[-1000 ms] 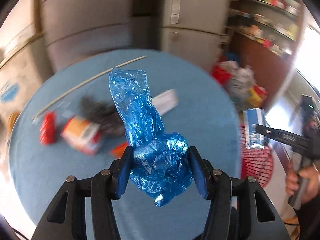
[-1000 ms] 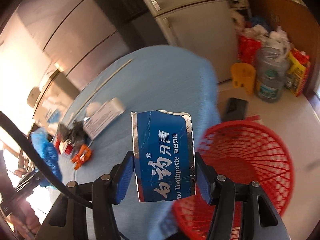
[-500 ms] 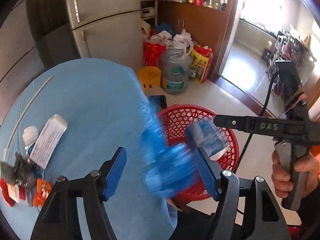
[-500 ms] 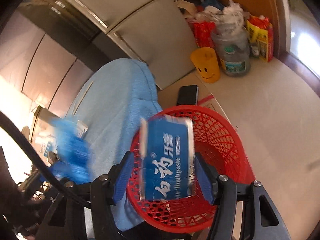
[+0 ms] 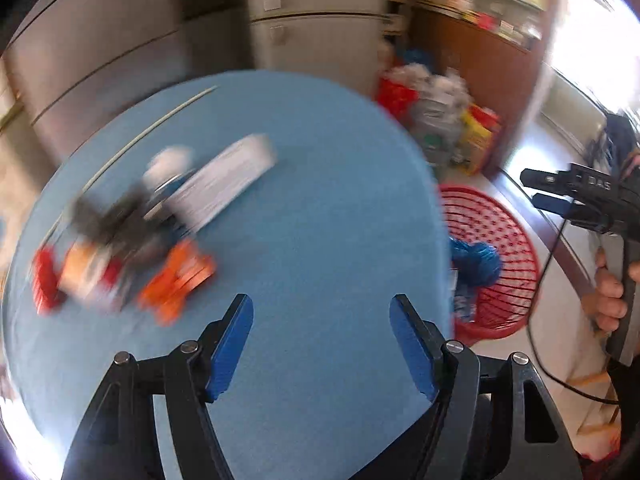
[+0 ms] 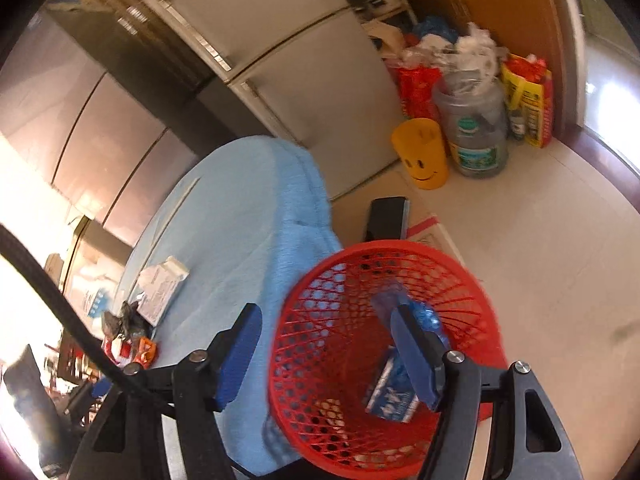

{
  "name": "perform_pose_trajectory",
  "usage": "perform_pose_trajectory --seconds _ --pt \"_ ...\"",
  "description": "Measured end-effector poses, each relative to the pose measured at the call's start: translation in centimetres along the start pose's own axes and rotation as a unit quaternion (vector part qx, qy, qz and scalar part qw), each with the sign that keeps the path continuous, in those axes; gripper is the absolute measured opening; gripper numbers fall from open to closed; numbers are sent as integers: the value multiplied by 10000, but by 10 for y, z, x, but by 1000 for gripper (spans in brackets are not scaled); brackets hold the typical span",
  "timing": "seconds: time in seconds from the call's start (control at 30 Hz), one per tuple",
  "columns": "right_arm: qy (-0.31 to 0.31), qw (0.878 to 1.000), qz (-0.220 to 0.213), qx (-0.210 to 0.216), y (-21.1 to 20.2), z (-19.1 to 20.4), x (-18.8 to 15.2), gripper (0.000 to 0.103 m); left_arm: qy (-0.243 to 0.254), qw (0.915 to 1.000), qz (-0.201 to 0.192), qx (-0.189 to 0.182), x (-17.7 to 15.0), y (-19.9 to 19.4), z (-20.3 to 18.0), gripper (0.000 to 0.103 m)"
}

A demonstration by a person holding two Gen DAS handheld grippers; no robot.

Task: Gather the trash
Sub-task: 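Grasp the red plastic bag with the left tool while the right tool grasps the white medicine box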

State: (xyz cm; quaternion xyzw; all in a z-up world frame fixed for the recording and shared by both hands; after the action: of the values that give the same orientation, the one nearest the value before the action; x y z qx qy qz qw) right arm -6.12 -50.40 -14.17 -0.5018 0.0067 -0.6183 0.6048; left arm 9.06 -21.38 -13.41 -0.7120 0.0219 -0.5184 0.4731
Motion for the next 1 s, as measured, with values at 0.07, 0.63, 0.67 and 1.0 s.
perform_pose_trajectory --seconds 0.07,0.63,0.67,1.0 --pt "-74 9998 85 140 9 16 -1 71 -475 9984 9 298 -13 -14 36 72" --pt "-1353 9744 1137 1392 74 206 -57 71 -2638 9486 -341 1714 -59 -60 221 73" --pt "-1401 9724 1197 1428 76 214 -62 71 -2651 9479 -350 1728 -59 -62 224 73" --pt "-631 9712 1889 1306 145 240 -60 71 -2366 9447 -467 2224 -36 -54 291 73"
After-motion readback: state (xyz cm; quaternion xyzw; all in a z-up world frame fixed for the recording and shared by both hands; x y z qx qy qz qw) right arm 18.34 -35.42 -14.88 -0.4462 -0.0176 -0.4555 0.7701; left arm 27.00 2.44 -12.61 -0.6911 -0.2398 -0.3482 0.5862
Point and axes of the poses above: each gripper's, at about its wrist camera, not at the fingertips, and y roughly the way its jaws point, z to its left, x to its top, the point moved 4 cm from there along y, roughly the way its jaws point, and after that the axes turned 13 degrees about -z, right-handed, at the moved point
